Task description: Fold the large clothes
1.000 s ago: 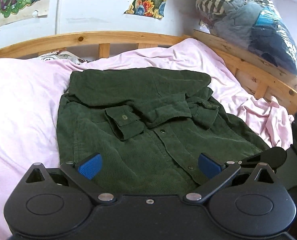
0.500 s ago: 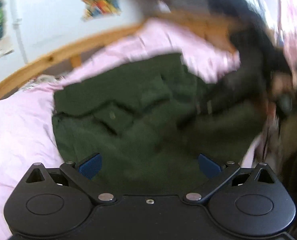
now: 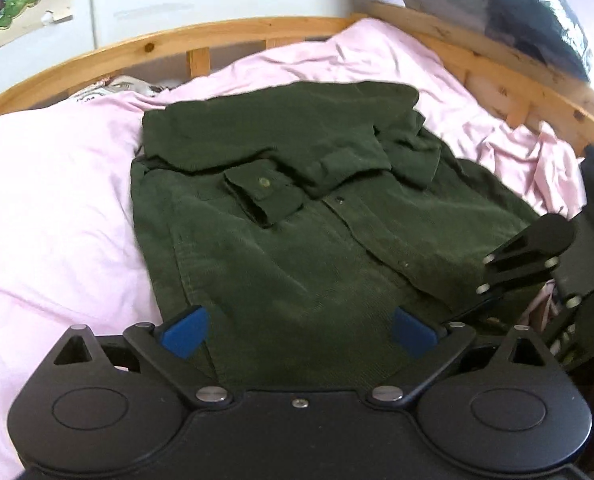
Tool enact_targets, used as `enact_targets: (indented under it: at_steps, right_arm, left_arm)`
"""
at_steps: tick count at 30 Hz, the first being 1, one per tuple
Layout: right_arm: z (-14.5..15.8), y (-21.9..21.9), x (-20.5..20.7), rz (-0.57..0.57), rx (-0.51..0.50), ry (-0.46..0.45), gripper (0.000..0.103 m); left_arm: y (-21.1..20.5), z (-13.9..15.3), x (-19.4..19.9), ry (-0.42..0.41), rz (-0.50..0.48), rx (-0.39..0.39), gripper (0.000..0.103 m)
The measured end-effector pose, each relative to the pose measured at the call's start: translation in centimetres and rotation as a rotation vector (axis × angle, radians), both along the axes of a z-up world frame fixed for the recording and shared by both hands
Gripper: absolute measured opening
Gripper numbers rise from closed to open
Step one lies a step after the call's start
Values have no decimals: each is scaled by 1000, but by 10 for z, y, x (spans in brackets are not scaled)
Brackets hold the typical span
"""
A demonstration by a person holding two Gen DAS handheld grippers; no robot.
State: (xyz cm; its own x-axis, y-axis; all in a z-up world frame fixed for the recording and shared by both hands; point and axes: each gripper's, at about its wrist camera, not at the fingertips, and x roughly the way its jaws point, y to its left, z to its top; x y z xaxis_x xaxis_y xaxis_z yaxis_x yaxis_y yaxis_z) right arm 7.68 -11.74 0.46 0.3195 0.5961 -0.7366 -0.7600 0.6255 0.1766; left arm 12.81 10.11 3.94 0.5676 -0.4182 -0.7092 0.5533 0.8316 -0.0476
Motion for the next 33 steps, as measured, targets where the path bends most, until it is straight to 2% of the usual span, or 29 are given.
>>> enact_targets:
  at_steps: [5, 8, 11, 13, 15, 20, 24, 27, 29, 31, 32, 33]
  right_arm:
    - [24, -20, 34, -126, 51, -46, 7]
    - [33, -24, 48, -146, 67, -65, 7]
    - [37, -25, 55, -154, 78, -78, 5]
    - [37, -25, 57, -159, 90, -79, 4]
    - [35, -28, 56, -163, 100, -79, 4]
    - [28, -31, 60, -177, 115, -60, 4]
    - [30, -34, 58, -181, 130, -61, 4]
    - [30, -37, 52, -176, 133, -72, 4]
    - [30, -42, 45, -168, 133, -85, 4]
    - [31, -48, 32, -160, 113, -113, 9]
    - [31, -51, 22, -160, 96, -139, 20]
    - [32, -54, 12, -167, 79, -163, 34]
  left_arm:
    - [-4, 10, -16, -48, -83, -16, 100]
    - [-16, 7, -23, -59, -156, 36, 100]
    - [-43, -16, -18, -32, -178, 244, 97]
    - [-61, -39, -11, 15, -187, 403, 87]
    - [-71, -55, -5, 44, -197, 492, 85]
    - [-84, -65, 3, 78, -266, 469, 86]
    - [-100, -78, 10, 59, -294, 510, 85]
    - [-105, -87, 18, 64, -282, 548, 75]
    - [-100, -83, 21, 82, -268, 508, 65]
    - [-91, -74, 21, 79, -241, 458, 42]
    - [-87, -71, 21, 76, -230, 436, 36]
    - [-83, -68, 20, 66, -215, 417, 25]
